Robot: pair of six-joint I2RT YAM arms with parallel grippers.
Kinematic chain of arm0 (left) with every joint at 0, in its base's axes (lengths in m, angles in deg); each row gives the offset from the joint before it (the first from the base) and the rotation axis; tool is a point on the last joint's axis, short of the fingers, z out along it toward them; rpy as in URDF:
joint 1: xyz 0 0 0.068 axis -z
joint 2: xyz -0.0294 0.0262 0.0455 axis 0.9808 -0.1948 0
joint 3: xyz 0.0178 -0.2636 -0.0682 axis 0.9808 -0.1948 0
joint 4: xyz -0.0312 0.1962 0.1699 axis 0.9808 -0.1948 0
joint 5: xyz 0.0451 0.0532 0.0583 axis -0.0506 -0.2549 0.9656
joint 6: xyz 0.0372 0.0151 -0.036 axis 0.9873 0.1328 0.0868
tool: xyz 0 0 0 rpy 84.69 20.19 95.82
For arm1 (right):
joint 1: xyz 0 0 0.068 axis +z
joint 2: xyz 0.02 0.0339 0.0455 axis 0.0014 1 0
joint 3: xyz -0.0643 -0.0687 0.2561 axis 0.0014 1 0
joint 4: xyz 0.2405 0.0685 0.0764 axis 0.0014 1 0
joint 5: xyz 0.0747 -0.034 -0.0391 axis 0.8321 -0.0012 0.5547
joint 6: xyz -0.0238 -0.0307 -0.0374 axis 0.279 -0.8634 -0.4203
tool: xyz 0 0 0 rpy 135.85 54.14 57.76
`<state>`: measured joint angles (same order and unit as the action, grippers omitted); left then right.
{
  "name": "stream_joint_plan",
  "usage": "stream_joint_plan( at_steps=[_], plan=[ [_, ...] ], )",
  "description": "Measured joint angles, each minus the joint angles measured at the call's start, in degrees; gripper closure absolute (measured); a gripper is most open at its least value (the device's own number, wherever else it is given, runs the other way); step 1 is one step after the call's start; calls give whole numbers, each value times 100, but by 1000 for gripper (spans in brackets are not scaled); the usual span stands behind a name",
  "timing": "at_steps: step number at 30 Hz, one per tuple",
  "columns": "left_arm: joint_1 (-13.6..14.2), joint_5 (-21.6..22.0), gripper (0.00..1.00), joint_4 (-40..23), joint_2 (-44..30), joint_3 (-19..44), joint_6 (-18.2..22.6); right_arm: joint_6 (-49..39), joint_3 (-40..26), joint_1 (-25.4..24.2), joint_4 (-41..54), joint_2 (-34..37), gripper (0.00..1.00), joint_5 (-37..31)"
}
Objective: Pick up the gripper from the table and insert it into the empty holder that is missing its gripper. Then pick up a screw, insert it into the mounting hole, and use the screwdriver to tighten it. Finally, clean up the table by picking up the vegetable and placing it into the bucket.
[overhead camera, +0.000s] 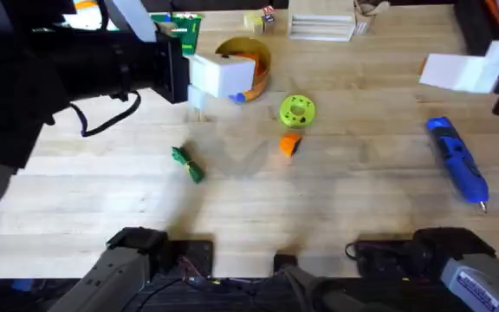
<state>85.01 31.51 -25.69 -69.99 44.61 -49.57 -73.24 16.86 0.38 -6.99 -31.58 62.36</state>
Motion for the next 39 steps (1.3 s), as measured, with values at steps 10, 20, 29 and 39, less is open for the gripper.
stream_joint_plan(
  at_steps=[10,20,29,39],
  plan=[
    [568,438,6,1345,132,-223,872,0,0,0,0,2,9,0],
    [1316,857,7,3658,1805,-2639,836,0,0,0,1,2,10,0],
    [1797,1285,7,4852,3774,-4937,380,0,0,1,2,1,10,0],
    [1849,1570,7,4310,5482,-5790,-499,0,0,0,1,1,10,0]
  ],
)
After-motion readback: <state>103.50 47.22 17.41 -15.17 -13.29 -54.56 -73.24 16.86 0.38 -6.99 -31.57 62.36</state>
